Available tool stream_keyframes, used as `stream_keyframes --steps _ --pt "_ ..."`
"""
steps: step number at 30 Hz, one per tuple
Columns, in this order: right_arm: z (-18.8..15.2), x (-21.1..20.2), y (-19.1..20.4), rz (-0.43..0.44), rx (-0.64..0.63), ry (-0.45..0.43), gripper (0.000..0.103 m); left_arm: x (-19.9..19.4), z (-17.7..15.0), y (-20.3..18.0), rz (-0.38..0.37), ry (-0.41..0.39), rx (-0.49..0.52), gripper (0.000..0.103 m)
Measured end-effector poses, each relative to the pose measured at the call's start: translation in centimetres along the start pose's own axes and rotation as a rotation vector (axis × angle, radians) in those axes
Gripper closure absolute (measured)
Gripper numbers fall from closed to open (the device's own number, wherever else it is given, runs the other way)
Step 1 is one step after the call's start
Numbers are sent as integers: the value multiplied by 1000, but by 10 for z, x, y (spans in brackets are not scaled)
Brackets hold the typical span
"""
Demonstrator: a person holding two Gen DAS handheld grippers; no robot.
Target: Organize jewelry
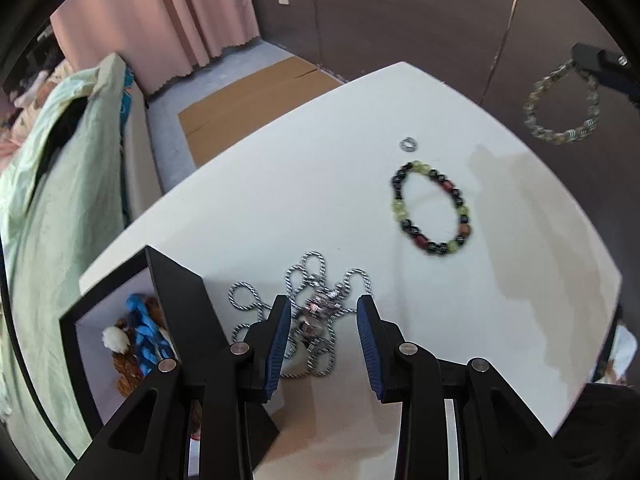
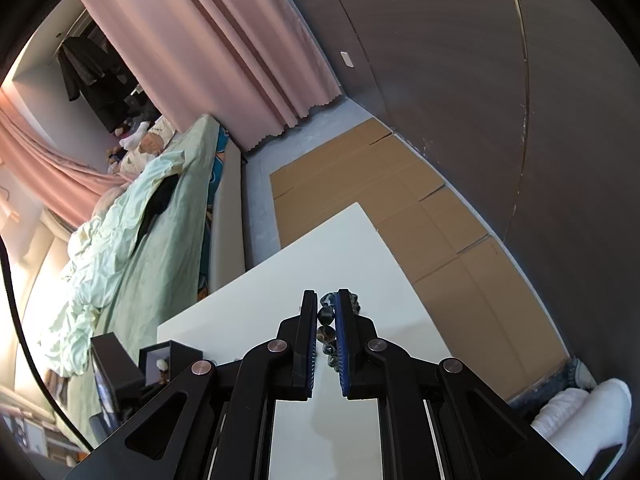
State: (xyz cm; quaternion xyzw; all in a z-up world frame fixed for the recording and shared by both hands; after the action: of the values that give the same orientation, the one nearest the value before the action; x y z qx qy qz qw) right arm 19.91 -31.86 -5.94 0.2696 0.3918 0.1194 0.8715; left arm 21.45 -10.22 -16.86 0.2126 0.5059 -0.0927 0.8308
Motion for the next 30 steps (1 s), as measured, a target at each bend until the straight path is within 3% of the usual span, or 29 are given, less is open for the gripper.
stream_keyframes --steps 5,9,20,25,30 --pt "2 3 0 2 4 7 93 4 5 -1 17 0 25 67" --pt "1 3 3 3 2 10 93 -3 11 -2 -55 -7 14 67" --pt "-2 3 7 -9 -8 20 93 21 16 -10 -87 119 30 67" --pt "-3 3 7 -11 -7 26 93 17 6 -15 -215 143 -11 67" --pt "-4 3 7 -12 -8 30 93 13 -3 -19 -197 136 9 67"
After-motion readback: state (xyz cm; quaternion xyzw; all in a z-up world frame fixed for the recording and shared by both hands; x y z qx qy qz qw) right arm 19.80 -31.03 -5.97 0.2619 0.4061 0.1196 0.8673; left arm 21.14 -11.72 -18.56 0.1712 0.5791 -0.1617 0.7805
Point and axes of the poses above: each gripper's, at about its wrist camera, not at the fingertips, and x roughly the way its jaws point, y to its left, z to its top, the point moved 4 cm from there along x, roughly the way its jaws point, and after that the axes turned 11 degrees about z, right-handed, at the moved point
